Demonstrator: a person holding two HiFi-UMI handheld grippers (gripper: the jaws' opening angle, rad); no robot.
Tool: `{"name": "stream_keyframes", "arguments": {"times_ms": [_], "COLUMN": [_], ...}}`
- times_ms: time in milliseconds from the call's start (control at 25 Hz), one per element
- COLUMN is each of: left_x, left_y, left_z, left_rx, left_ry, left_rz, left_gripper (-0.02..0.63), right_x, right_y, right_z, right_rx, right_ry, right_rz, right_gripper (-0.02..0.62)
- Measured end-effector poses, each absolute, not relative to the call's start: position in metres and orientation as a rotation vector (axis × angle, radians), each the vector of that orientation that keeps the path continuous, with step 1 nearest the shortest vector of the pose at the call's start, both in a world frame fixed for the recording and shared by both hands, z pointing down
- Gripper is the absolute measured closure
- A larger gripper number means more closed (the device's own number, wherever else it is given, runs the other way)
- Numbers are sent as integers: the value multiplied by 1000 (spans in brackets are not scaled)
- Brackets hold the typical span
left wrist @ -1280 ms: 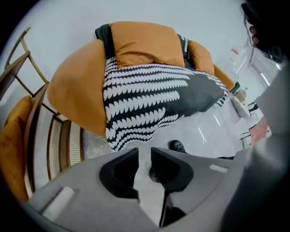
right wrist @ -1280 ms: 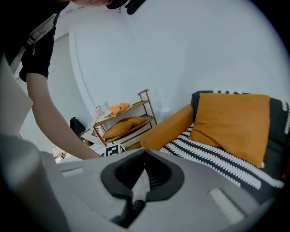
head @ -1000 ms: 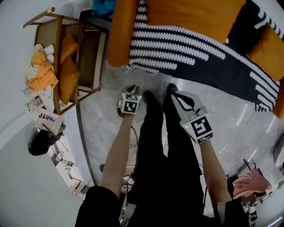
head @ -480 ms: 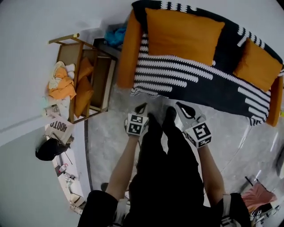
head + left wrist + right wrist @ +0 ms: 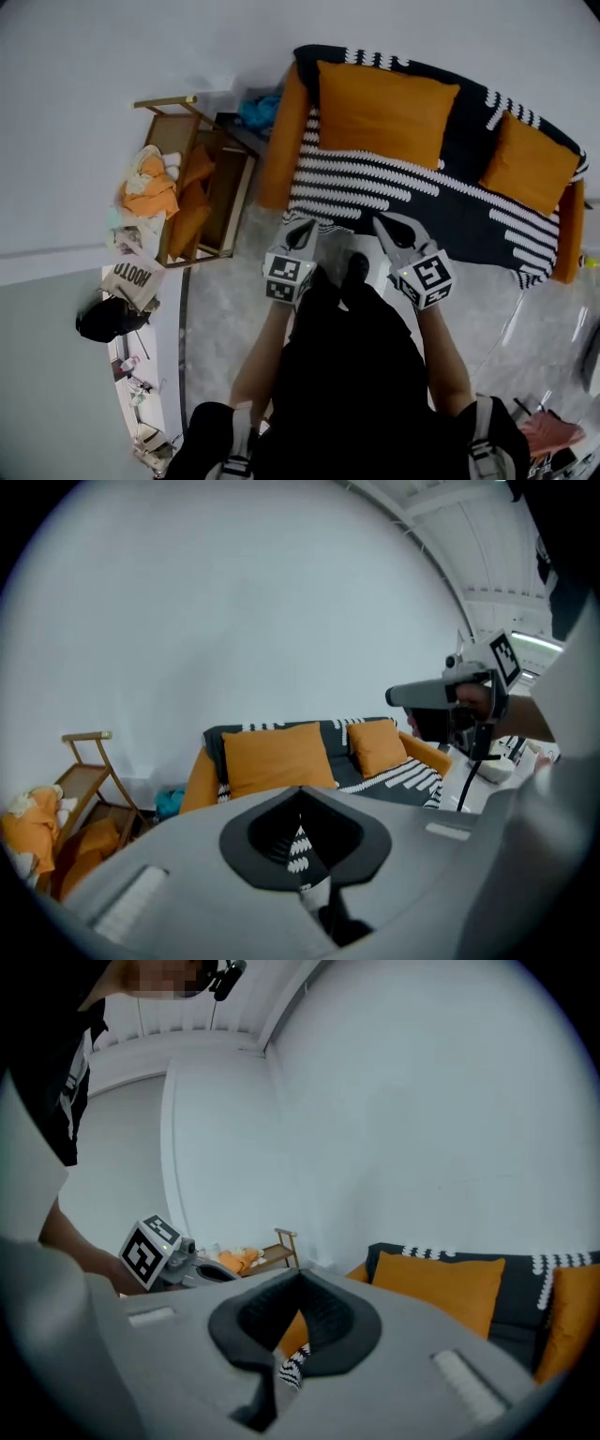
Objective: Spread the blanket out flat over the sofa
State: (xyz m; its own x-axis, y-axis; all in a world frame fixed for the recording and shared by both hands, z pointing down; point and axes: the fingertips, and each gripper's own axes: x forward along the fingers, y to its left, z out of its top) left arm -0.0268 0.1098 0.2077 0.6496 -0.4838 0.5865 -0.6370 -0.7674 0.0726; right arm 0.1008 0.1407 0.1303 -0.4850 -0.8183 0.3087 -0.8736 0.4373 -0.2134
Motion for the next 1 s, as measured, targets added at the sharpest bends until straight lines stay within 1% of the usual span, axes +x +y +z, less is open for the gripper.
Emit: {"name": "stream_keyframes", "arguments": {"times_ms": [200, 400, 640, 1000], "left_x": [-4, 9, 14, 14], "left_y": [105, 102, 109, 113], "left_z": [144, 94, 64, 46], "left_rx": [2683, 2747, 2774, 2786], "left_ry": [-838, -802, -763, -755], "left_rz": [577, 414, 339, 307], "left_gripper": [594, 594, 594, 594], "right_x": [102, 98, 85, 70], "right_y": [138, 133, 136, 136], "right_z": [103, 75, 55, 50], "right_rx": [1528, 1565, 1544, 1499], "right_ry": [-2552, -2591, -2621, -2641], "right_rz": [498, 483, 446, 420], "right_gripper": [592, 592, 593, 594]}}
